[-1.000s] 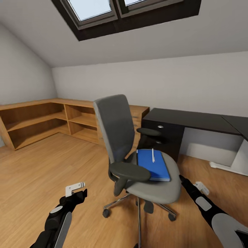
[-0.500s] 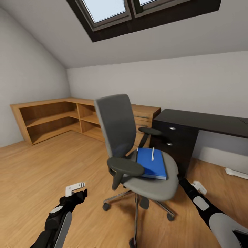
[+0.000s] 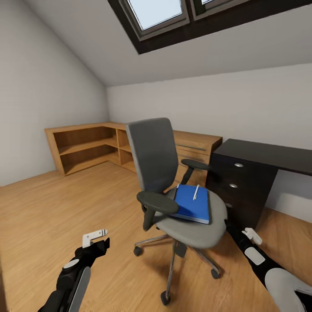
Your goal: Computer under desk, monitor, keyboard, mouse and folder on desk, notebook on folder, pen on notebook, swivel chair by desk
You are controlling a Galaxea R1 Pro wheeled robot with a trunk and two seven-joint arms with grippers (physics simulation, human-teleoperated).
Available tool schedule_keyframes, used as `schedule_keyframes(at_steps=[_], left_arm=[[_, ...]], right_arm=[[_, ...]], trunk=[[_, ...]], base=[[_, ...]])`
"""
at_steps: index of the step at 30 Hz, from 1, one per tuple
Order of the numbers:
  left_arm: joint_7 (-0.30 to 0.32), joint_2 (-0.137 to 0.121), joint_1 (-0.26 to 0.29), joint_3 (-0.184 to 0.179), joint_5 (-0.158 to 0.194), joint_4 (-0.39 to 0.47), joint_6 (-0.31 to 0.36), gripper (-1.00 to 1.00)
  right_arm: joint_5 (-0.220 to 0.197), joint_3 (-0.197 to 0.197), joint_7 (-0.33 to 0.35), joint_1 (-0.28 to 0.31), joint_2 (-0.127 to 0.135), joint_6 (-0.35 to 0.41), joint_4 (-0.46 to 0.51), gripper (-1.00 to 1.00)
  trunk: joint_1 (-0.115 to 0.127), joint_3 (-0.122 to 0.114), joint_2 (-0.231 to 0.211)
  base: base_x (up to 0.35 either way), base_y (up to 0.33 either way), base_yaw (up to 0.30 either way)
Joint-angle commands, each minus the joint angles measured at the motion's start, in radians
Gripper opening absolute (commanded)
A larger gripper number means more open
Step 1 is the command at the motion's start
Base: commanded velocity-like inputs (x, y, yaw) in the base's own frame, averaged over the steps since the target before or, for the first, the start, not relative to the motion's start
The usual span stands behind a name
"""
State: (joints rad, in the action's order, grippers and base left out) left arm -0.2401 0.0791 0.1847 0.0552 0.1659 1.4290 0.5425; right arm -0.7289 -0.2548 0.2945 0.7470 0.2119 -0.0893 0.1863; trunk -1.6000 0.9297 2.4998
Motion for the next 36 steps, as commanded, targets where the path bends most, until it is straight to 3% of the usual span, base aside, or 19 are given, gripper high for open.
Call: schedule_keyframes(at_steps=[1,7,17,31,33,36], left_arm=[[-0.007,0.001,0.001,0.000,0.010,-0.002,0.004,1.00],[-0.008,0.001,0.001,-0.001,0.010,-0.023,0.004,1.00],[-0.008,0.002,0.001,-0.003,0.010,-0.027,0.004,1.00],[-0.007,0.002,0.001,-0.003,0.010,-0.027,0.004,1.00],[-0.008,0.005,0.001,-0.010,0.010,-0.036,0.002,1.00],[-0.012,0.005,0.001,-0.055,0.009,-0.068,0.002,1.00]], right_arm=[[-0.007,0.034,0.006,0.000,-0.017,-0.003,-0.010,1.00],[-0.007,0.034,0.007,0.000,-0.017,-0.003,-0.010,1.00],[-0.007,0.033,0.007,0.000,-0.017,-0.003,-0.010,1.00],[-0.009,0.033,0.033,0.000,-0.017,0.000,-0.008,1.00],[-0.008,0.035,0.037,0.000,-0.019,-0.003,-0.008,1.00],[-0.006,0.037,0.038,0.000,-0.020,-0.003,-0.008,1.00]], trunk=[[0.000,0.001,0.000],[0.000,0.001,0.000],[0.000,0.001,0.000],[0.000,0.001,0.000],[0.000,0.001,0.000],[0.000,0.001,0.000]], base=[[0.000,0.000,0.274],[0.000,0.000,0.241],[-0.007,0.000,0.020],[-0.226,0.000,0.005],[-0.002,0.000,0.264],[0.000,0.000,0.276]])
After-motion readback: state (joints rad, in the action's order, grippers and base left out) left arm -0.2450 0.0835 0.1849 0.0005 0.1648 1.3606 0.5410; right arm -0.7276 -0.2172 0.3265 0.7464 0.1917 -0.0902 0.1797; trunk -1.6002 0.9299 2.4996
